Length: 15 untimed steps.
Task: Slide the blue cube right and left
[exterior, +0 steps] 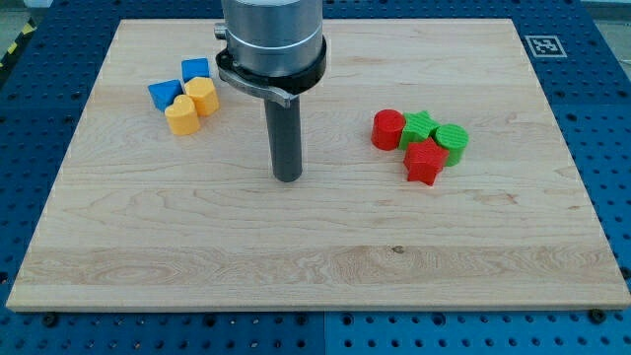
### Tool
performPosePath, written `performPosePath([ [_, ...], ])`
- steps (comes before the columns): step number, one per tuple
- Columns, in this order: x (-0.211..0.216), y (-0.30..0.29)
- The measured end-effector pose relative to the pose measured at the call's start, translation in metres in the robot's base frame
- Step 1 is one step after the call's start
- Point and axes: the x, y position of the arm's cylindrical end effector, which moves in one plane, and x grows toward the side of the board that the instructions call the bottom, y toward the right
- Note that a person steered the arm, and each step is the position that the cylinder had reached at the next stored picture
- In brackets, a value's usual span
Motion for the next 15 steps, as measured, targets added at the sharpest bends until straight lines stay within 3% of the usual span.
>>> performPosePath([
  [2, 0.000, -0.017],
  [4, -0.002, -0.108],
  [6, -0.002, -0.116],
  [7, -0.005, -0.153],
  [9, -0.063, -0.163],
  [11, -0.075, -0.210],
  [13, -0.137, -0.217],
  [14, -0.137, -0.216],
  [15, -0.142, -0.166],
])
